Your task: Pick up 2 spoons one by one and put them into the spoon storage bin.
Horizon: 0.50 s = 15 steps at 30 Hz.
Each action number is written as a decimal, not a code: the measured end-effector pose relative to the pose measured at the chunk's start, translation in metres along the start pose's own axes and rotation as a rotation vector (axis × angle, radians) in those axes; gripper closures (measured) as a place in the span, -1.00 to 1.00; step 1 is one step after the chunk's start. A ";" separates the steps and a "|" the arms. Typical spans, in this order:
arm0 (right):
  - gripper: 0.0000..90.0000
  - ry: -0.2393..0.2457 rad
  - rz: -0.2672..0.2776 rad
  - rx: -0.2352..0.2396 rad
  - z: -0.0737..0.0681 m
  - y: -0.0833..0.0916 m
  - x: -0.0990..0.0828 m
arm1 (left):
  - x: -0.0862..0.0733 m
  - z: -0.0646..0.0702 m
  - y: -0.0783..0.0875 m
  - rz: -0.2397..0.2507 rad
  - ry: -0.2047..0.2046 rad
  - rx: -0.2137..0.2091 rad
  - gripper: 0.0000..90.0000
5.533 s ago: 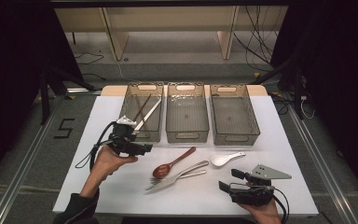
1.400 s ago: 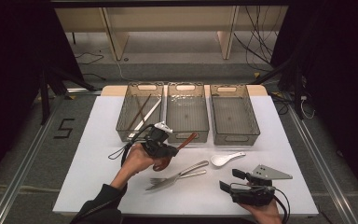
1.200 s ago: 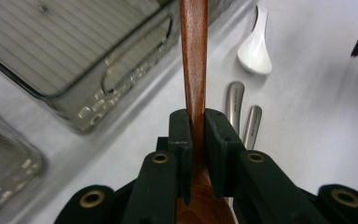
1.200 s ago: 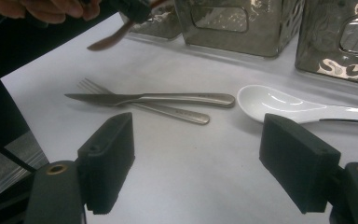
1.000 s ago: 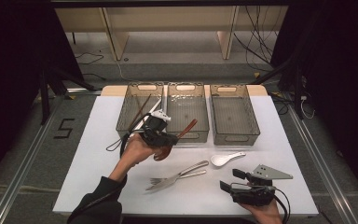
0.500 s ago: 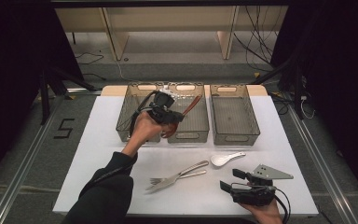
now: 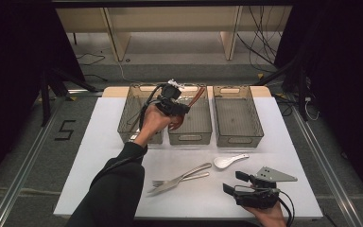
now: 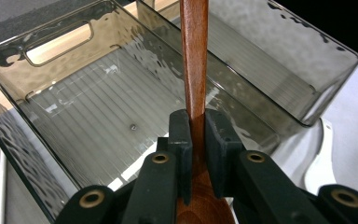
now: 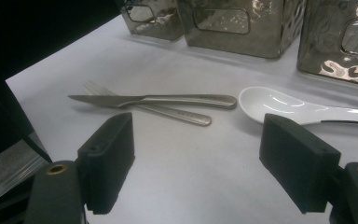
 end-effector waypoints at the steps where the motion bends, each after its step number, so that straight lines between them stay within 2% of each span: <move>1: -0.40 0.000 0.000 0.000 0.000 0.000 0.000 | 0.001 -0.001 -0.002 0.003 0.004 0.004 0.80; 15: -0.40 -0.003 -0.001 0.003 0.000 0.000 0.000 | 0.000 -0.011 -0.019 0.009 0.038 0.034 0.80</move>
Point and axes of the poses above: each handheld gripper's, and its own axes: y roughly backward along the jaws, x roughly out of its top, z roughly to its right, the point moved 5 cm from there along -y, roughly forward along the jaws, and after that the axes turned 3 degrees about z, right-handed, at the moved point
